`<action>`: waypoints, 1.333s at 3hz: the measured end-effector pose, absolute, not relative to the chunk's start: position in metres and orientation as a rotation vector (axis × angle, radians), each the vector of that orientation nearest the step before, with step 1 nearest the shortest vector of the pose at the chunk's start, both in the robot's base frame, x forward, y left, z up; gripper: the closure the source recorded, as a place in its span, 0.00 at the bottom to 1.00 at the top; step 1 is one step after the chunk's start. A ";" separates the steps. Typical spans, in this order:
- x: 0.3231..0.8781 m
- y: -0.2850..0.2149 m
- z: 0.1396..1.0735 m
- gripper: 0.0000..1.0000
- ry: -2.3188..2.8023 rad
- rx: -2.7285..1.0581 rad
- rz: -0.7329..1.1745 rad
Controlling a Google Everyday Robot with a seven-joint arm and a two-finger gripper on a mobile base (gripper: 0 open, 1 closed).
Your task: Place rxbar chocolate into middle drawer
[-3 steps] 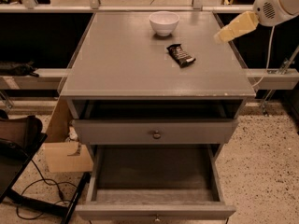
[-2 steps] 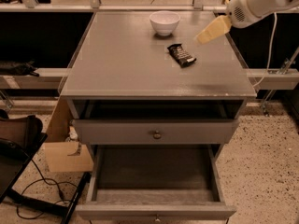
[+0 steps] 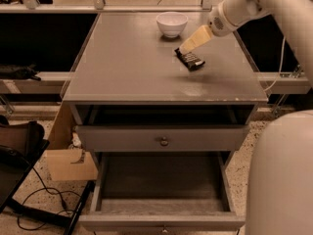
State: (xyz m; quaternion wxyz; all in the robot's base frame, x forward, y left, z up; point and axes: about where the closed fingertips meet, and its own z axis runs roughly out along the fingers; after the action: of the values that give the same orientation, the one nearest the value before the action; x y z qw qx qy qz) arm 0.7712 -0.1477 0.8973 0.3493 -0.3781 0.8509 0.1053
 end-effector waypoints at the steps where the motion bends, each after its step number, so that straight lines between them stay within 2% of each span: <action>1: 0.778 -0.142 0.879 0.00 2.259 -0.960 0.271; 2: 0.779 -0.138 0.859 0.00 2.261 -1.005 0.210; 3: 0.779 -0.137 0.830 0.13 2.286 -1.063 0.149; 4: 0.779 -0.138 0.815 0.35 2.316 -1.076 0.142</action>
Offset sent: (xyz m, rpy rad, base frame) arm 0.0013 0.0125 -0.0637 -0.1488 0.0038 0.0037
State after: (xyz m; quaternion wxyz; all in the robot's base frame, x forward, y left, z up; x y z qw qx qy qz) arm 0.7789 -0.1381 0.8148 0.2880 -0.4029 0.8671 0.0531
